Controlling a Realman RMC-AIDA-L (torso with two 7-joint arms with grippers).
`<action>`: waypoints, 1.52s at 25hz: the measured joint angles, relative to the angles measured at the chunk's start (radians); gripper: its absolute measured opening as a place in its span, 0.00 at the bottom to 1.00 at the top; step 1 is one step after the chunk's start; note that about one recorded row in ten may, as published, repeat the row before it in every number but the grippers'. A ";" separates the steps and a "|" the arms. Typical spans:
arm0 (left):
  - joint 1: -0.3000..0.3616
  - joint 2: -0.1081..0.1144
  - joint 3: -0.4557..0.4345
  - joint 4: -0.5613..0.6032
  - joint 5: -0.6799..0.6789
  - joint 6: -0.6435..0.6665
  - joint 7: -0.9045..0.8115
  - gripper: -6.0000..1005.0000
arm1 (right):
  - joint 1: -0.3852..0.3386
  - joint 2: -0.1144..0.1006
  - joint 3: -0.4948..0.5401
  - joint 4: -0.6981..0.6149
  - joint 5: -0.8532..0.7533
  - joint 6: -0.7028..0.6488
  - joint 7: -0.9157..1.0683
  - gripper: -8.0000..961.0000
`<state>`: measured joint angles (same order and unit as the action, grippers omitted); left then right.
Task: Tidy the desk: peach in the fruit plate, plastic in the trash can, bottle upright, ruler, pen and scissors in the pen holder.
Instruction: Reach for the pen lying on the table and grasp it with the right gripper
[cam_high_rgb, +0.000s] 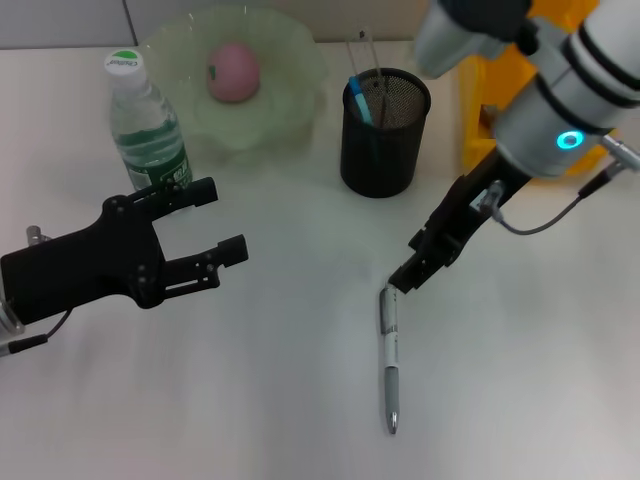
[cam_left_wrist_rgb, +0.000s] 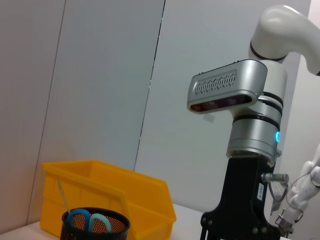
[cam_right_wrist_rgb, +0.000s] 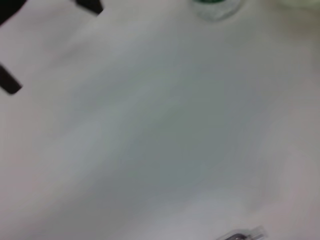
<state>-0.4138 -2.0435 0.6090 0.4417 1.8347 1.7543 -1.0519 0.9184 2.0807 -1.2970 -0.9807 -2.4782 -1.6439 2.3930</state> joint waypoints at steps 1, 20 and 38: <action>0.002 -0.001 -0.001 0.000 0.000 -0.002 0.001 0.83 | 0.012 0.000 -0.017 0.010 0.000 0.007 0.005 0.63; 0.002 -0.004 -0.003 -0.008 -0.008 -0.027 0.001 0.83 | 0.150 0.012 -0.305 0.126 0.007 0.101 0.190 0.63; 0.001 -0.012 -0.021 -0.006 -0.012 -0.033 -0.011 0.83 | 0.225 0.012 -0.374 0.256 0.072 0.125 0.343 0.63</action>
<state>-0.4128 -2.0556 0.5879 0.4353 1.8222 1.7214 -1.0626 1.1436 2.0922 -1.6715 -0.7245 -2.4065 -1.5189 2.7356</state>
